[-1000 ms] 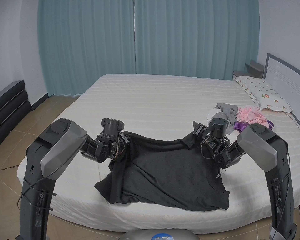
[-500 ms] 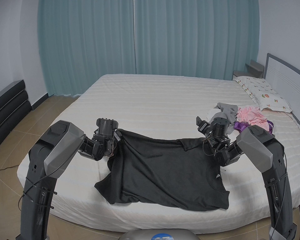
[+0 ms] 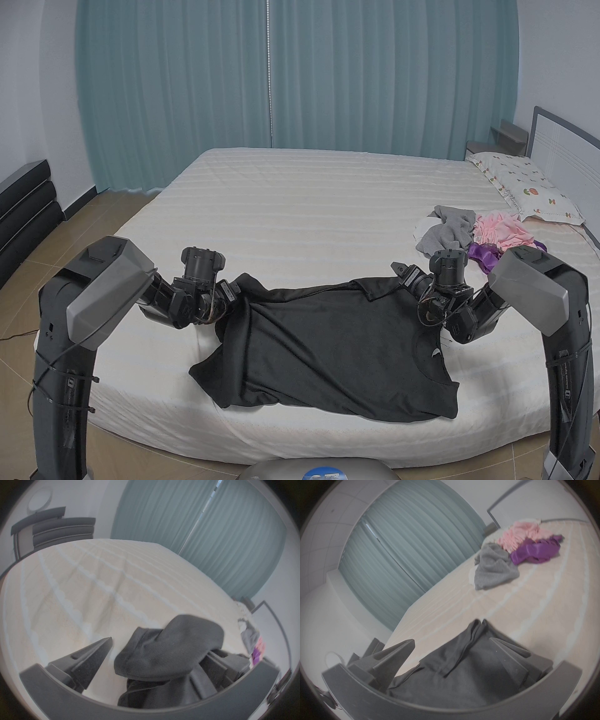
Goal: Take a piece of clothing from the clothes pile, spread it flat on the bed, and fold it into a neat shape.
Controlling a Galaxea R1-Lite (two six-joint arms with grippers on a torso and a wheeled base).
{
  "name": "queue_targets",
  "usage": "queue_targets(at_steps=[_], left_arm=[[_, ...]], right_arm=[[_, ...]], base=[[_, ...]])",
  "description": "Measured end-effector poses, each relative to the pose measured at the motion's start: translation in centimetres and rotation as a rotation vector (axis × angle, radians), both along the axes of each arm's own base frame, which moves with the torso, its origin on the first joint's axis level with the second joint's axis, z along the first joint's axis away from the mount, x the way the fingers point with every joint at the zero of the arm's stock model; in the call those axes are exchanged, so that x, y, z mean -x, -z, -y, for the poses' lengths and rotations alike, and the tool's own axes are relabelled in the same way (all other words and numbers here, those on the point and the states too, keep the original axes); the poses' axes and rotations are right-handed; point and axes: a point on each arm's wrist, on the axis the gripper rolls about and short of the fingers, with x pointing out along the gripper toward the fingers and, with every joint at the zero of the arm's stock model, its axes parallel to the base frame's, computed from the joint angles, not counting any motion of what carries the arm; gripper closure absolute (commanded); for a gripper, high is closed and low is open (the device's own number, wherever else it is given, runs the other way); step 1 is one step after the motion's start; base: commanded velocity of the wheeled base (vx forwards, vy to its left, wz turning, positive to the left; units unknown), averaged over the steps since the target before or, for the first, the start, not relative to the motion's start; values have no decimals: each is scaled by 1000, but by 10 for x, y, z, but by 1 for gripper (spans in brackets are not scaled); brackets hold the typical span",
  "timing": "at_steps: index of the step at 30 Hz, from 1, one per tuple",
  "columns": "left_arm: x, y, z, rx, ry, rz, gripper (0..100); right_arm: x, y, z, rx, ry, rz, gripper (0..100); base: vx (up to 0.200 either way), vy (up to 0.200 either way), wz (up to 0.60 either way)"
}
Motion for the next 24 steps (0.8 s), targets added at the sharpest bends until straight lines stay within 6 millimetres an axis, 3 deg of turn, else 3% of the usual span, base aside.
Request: queue_targets(at_steps=[6,13,24], left_arm=[[10,-27,-18,136,-27,17,0],[34,-38,-33,319,-79,-13,0],[75,-36,-46,472,-126,-28,0]], right_arm=[[15,-13,-4,-61,-21,-83,0],[18,-17,-14,-128,-56,-187,0],[-14,-20,-36,-173,-72,-255,0]], base=[[0,0,0],[0,0,0],[0,0,0]])
